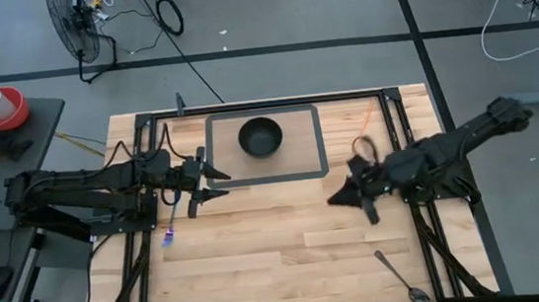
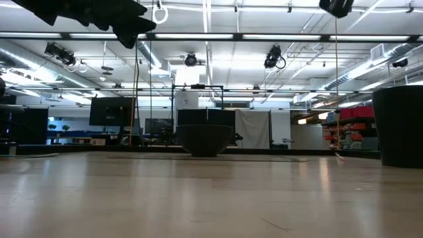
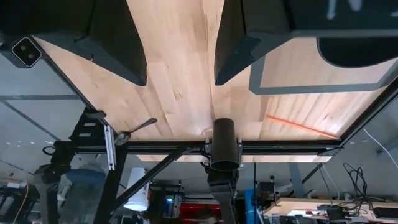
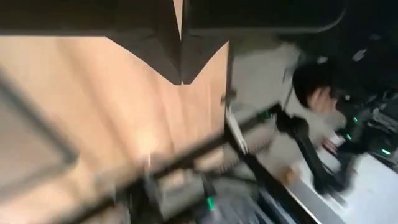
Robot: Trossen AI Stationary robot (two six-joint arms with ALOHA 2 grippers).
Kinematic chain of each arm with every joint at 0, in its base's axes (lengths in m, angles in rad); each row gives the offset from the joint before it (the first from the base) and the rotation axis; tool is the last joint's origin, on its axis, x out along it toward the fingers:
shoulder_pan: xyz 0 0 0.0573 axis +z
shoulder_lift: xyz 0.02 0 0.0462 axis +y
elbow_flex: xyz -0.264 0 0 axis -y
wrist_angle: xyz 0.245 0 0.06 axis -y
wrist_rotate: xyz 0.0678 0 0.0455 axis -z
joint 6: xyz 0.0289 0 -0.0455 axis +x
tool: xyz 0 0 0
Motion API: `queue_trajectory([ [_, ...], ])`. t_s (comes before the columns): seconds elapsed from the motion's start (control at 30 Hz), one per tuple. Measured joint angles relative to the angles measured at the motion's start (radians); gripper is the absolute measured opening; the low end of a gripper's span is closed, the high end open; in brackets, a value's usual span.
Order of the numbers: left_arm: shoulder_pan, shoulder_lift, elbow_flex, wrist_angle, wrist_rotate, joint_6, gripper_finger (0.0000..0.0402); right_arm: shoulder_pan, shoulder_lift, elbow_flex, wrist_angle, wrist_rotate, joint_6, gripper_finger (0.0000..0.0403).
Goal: Pick & Place Utensil
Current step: Put the black cup on the transparent mat to the top right of the black bowl
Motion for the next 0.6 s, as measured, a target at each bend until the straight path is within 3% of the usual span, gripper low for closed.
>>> queue_trajectory([
  [0.27, 0.000, 0.000, 0.000, -0.008, 0.000, 0.001, 0.0194, 0.148, 0.221, 0.284, -0.407, -0.106, 0.498, 0.0005],
  [0.47, 0.000, 0.000, 0.000, -0.012, 0.000, 0.001, 0.0194, 0.278, 0.268, 0.282, -0.750, -0.159, 1.005, 0.0007],
  [0.6, 0.000, 0.000, 0.000, -0.012, 0.000, 0.003, 0.0194, 0.358, 0.272, 0.203, -0.810, -0.214, 1.157, 0.0023],
])
